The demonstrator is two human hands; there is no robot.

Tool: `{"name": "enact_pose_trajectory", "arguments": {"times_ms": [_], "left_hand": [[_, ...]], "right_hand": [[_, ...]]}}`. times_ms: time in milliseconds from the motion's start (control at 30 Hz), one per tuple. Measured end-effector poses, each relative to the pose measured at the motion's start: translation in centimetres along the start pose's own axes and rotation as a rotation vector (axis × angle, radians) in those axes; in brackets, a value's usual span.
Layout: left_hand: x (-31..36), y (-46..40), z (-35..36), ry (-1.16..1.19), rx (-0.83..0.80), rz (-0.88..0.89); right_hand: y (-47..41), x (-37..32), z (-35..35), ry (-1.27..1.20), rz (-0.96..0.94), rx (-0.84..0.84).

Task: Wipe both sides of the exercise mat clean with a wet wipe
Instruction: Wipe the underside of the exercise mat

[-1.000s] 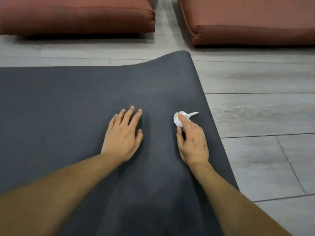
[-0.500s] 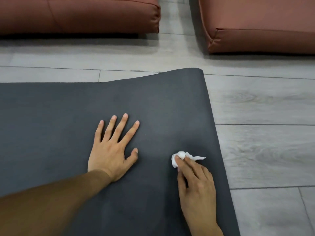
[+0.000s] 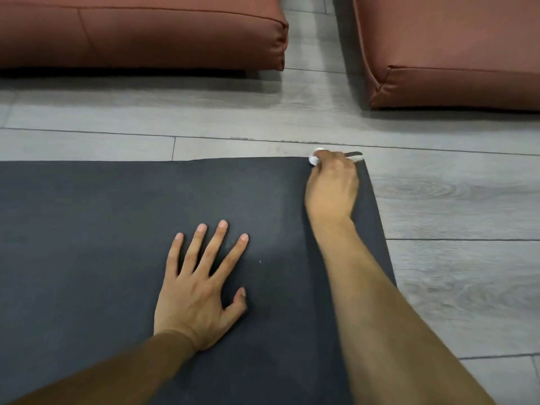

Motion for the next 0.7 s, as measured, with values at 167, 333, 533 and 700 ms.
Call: {"name": "enact_pose_trajectory", "arguments": {"times_ms": [167,333,533,700], "left_hand": [[-0.1,-0.2,0.1,0.029,0.024,0.005],[0.0,-0.3,0.0,0.031,0.029,0.007],[0.0,-0.2,0.0,0.030,0.002,0.002],[0.0,-0.4,-0.1,0.024,-0.001,0.004]], "right_hand": [[5.6,-8.7,2.9,-0.193,-0.285,-0.218],[3.7,-7.6,-0.5,-0.160,-0.494,-0.130],[1.9,0.7,-3.8,0.070,-0.151,-0.027],[-0.2,0.7,-1.8,0.007,0.125,-0.041]]}}
Point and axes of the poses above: each hand's wrist, its own y-axis away from the middle knuckle, its own z-axis out of the palm, x = y × z, the point moved 3 cm from there along -y, towards the middle knuckle, and after that the axes turned 11 degrees about z, right-handed, at the moved point
